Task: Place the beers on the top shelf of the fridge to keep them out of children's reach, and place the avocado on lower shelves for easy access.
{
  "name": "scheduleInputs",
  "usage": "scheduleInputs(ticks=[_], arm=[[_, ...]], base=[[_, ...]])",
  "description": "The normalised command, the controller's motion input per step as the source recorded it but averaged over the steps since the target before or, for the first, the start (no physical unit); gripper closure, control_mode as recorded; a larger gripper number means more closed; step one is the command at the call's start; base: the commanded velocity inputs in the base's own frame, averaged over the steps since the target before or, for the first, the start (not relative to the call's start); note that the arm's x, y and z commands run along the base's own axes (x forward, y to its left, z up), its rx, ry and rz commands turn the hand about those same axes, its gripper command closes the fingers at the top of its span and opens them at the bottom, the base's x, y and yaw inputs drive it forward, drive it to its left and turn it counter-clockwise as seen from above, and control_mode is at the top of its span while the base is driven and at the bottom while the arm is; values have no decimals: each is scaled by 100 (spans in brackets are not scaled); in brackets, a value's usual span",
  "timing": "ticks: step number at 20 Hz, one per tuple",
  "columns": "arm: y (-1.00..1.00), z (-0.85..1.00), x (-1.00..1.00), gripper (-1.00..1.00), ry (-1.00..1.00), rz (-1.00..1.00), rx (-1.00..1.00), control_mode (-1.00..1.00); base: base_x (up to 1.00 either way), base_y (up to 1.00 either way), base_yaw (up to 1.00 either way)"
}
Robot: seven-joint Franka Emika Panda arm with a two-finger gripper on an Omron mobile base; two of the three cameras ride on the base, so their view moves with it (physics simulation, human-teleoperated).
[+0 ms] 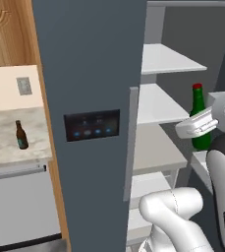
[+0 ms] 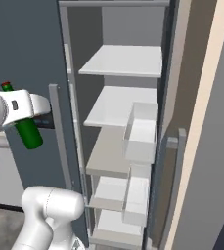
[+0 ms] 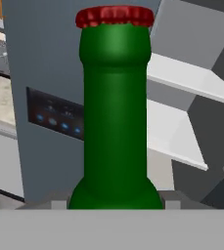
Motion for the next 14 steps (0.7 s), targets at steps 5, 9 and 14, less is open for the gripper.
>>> scheduleInputs(ticks=[5, 9, 14], arm=[[0, 0, 0, 100, 0, 0, 0, 100], [0, 0, 0, 100, 0, 0, 0, 100], [0, 0, 0, 100, 0, 0, 0, 100]], base=[[0, -37, -5], [3, -41, -5], [7, -28, -5]])
